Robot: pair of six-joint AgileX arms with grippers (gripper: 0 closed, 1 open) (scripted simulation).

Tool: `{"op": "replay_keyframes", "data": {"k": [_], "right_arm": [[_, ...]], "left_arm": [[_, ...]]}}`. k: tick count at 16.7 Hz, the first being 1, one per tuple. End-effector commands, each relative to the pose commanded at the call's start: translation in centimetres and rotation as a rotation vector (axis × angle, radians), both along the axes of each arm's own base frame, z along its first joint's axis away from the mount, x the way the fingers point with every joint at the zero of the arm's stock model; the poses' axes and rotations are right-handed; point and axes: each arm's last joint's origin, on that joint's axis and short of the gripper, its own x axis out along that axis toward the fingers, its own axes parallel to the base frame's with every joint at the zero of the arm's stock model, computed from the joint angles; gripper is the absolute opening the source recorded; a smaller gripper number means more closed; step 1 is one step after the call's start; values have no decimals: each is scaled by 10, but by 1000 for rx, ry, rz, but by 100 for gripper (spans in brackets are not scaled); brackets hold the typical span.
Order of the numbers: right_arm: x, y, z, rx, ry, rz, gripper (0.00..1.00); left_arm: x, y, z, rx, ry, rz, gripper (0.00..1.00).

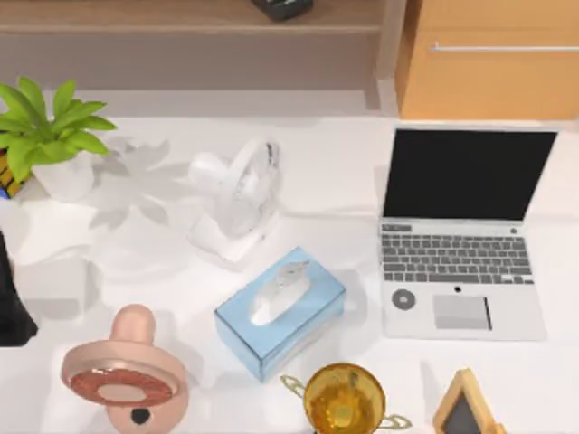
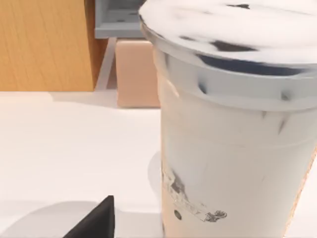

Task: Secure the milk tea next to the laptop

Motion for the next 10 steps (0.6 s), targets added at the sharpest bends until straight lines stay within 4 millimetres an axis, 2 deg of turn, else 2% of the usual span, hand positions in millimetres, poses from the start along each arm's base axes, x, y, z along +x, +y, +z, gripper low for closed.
{"op": "replay_keyframes", "data": {"k": [7,10], "right_arm": [[0,-1,-3,4,3,1,100],[18,-5,-4,1,-1,0,100]], "left_arm": [[0,0,0,0,0,0,100],[0,0,0,0,0,0,100]]}}
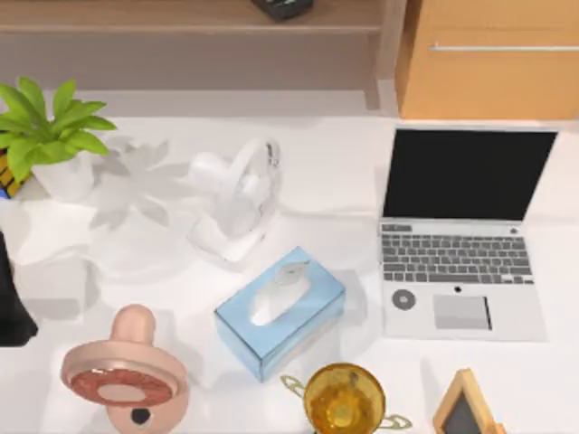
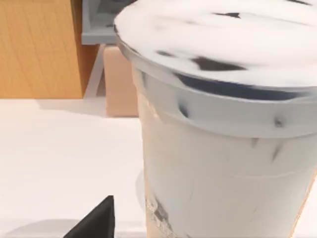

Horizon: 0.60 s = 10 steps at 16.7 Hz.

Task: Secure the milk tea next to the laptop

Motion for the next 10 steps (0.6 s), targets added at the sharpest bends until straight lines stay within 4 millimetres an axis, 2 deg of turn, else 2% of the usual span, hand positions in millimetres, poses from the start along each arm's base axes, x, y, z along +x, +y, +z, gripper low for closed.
{"op": "replay_keyframes", "data": {"k": [6,10], "right_arm": [[56,1,-13,1,1,0,100],[60,2,-14,0,1,0,100]], "left_arm": [[0,0,0,0,0,0,100],[0,0,0,0,0,0,100]]}}
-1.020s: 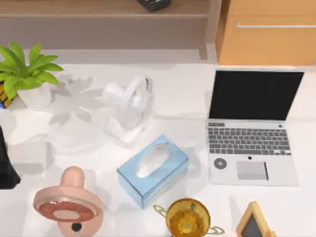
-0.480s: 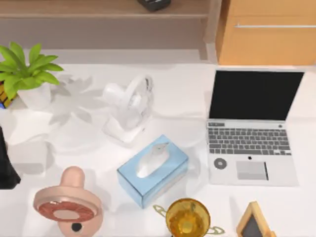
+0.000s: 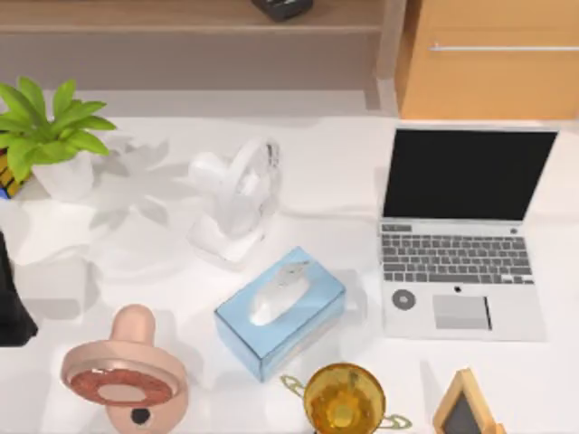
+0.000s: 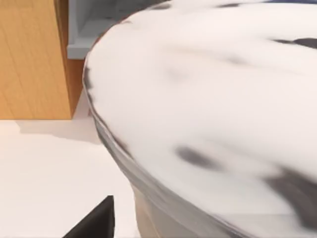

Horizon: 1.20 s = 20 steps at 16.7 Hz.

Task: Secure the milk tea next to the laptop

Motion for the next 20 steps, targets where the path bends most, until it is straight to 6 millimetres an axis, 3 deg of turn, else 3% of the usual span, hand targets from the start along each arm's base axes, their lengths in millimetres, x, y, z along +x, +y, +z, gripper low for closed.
{"op": "replay_keyframes", "data": {"k": [1,14,20], "right_arm": [[0,0,0,0,0,0,100],[0,0,0,0,0,0,2],[0,0,0,0,0,0,0]], "left_arm": [[0,0,0,0,0,0,100],[0,0,0,0,0,0,100],[0,0,0,0,0,0,100]]}}
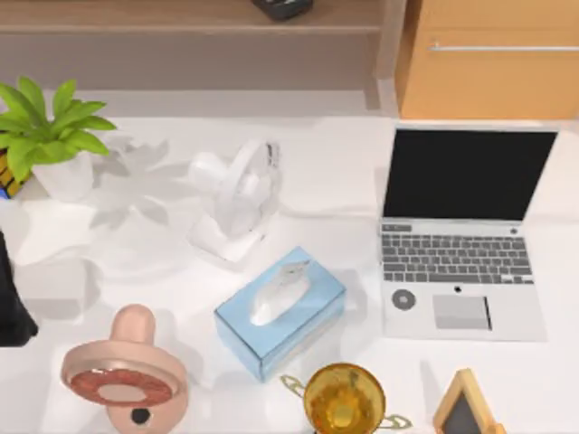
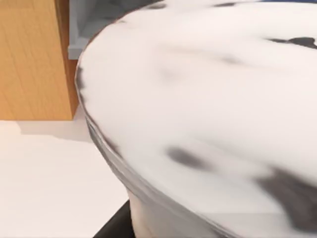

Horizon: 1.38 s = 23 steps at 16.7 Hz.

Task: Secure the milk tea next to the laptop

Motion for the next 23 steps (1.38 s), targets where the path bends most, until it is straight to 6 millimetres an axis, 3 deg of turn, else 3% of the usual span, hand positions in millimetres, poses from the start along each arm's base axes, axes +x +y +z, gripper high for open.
{"op": "replay_keyframes", "data": {"k": [13,18,23], "right_arm": [[-1,0,9,6,4,-1,0],[12,9,42,-69,-115,12,0],[12,43,68,-82,-175,28,0]], "left_arm": [[0,0,0,0,0,0,100],[0,0,0,0,0,0,100],[0,0,0,0,0,0,100]]}}
